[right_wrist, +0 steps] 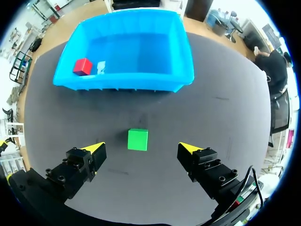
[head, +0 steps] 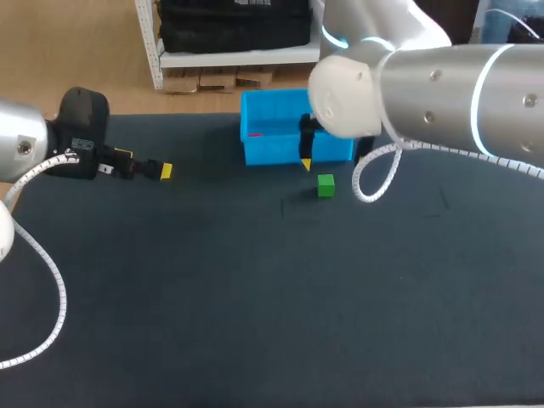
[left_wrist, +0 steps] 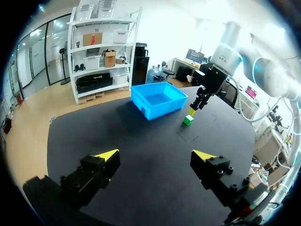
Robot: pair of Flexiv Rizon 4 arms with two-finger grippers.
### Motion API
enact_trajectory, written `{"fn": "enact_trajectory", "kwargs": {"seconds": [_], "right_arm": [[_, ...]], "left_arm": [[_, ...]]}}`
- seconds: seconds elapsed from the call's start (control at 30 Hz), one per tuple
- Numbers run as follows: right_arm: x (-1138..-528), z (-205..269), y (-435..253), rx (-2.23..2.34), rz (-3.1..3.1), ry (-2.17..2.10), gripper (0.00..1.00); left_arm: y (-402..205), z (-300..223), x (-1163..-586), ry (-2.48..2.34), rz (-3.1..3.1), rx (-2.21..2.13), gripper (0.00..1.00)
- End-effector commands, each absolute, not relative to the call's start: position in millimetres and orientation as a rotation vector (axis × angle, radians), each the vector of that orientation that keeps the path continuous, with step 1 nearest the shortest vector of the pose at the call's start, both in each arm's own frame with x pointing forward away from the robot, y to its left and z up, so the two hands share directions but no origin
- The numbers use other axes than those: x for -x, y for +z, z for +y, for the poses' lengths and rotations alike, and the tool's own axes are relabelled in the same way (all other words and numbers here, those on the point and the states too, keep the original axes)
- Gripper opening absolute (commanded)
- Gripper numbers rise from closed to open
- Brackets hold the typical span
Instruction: Use the left arm to pick the red cube and place it into the blue plastic box first, then use the right arm to grasp the green cube and put it into the same blue plastic box after the first action is fully finished.
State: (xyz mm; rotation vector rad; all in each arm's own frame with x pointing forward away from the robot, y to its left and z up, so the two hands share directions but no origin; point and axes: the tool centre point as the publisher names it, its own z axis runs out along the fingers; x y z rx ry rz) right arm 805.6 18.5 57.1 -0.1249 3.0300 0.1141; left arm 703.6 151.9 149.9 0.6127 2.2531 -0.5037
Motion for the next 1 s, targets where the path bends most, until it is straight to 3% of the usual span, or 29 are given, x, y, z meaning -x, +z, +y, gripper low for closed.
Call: {"fn": "enact_trajectory", "kwargs": {"seconds": [0.03,1.0], "right_arm": [[-805,18,42,0.12,3.015,0.12,1.0],[-821,25,6,0.176,3.035,0.124,1.0]], "left_arm": [[148,153,-704,-0.512,2.243,-0.615,1.0],[148,153,-704,-0.512,2.243,-0.615,1.0]]}}
